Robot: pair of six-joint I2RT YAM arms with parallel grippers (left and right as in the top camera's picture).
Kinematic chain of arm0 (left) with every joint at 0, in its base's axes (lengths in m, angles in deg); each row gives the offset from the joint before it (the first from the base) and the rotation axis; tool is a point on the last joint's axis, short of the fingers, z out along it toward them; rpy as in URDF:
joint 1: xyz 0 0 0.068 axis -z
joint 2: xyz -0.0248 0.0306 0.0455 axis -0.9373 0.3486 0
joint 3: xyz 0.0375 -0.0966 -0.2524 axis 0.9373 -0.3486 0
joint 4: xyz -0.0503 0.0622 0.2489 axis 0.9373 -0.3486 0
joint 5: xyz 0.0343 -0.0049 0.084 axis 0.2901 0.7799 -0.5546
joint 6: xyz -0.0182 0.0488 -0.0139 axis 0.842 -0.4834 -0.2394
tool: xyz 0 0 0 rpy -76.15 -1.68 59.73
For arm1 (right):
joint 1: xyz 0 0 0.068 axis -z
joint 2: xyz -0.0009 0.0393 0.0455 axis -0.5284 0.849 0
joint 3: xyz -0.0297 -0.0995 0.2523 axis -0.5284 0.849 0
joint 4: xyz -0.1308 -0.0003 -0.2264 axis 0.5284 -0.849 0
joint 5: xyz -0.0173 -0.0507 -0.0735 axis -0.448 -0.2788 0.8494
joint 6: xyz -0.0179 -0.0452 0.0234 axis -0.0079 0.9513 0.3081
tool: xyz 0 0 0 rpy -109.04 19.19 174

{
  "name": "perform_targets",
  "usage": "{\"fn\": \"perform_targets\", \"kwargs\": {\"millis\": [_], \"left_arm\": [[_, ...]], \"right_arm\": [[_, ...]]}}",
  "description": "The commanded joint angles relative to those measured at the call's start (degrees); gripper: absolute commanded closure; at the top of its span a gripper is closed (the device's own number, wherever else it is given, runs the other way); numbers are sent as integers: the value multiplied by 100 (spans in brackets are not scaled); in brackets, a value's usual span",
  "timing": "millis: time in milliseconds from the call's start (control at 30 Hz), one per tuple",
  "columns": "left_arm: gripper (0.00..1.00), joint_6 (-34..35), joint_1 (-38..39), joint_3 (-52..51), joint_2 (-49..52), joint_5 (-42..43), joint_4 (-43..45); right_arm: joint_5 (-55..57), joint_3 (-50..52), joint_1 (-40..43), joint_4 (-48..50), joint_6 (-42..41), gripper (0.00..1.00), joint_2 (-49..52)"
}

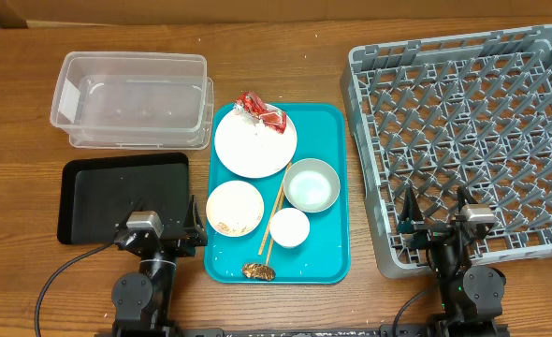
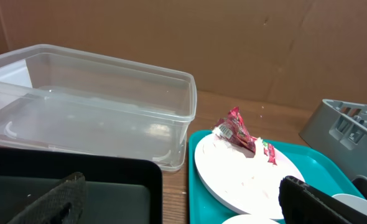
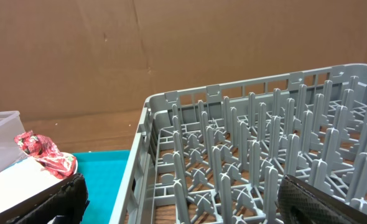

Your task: Sort waste into correct bins and load items into the dishwasher

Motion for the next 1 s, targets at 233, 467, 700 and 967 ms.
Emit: {"fn": "perform_targets", "kwargs": {"millis": [233, 467, 700, 967], "left_arm": [[0, -149, -11, -20, 74, 46, 2], [0, -149, -11, -20, 74, 46, 2], [0, -149, -11, -20, 74, 46, 2], [0, -149, -11, -20, 74, 46, 2]], "right_arm": [[-33, 57, -35, 33, -2, 0, 7], [-31, 57, -35, 31, -2, 0, 7], [-33, 57, -35, 33, -2, 0, 7], [-31, 57, -35, 33, -2, 0, 7]]}}
